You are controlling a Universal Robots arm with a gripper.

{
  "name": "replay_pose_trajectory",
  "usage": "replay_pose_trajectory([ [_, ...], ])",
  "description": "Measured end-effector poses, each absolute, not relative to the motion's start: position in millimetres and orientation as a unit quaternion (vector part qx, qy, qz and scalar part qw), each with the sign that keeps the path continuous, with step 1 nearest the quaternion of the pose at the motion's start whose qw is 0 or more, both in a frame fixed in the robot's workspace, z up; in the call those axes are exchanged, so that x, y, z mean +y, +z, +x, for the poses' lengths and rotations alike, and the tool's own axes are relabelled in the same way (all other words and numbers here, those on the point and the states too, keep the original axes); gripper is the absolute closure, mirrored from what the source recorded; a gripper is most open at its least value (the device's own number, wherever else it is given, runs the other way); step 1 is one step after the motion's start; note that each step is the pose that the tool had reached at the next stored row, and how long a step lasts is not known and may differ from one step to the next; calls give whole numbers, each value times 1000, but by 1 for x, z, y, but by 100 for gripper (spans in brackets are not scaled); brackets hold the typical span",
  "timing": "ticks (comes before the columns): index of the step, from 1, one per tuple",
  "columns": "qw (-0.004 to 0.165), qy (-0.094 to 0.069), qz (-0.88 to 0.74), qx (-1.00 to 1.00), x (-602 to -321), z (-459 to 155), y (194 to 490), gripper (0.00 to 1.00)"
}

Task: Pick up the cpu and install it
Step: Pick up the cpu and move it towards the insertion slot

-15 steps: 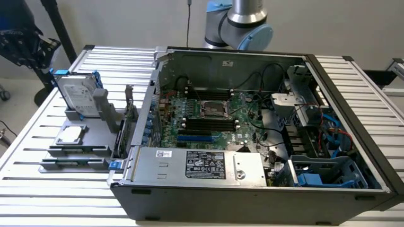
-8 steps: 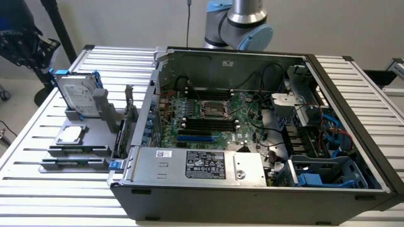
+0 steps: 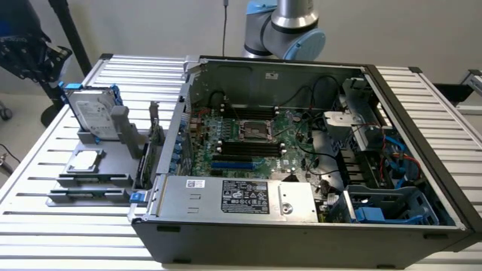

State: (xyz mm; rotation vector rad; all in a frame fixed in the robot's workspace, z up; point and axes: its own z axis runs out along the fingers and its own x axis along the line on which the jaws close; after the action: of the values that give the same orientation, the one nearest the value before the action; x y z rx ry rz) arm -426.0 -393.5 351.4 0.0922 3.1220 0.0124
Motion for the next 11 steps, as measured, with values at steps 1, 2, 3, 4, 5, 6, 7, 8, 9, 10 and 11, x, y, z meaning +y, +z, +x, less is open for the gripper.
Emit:
replay_pose_trajectory([
  [1,9,4,30,1000,-394,-426,351,89],
  [2,9,4,30,1000,-394,-426,351,89],
  [3,9,4,30,1000,-394,-426,351,88],
  [4,9,4,30,1000,-394,-426,351,88],
  [5,9,4,30,1000,-394,-426,351,83],
  [6,9,4,30,1000,-394,-426,351,76],
  [7,9,4,30,1000,-394,-426,351,70],
  [8,9,4,30,1000,-394,-426,351,70],
  [9,9,4,30,1000,-394,-426,351,64],
  [10,9,4,30,1000,-394,-426,351,64],
  [11,9,4,30,1000,-394,-426,351,53],
])
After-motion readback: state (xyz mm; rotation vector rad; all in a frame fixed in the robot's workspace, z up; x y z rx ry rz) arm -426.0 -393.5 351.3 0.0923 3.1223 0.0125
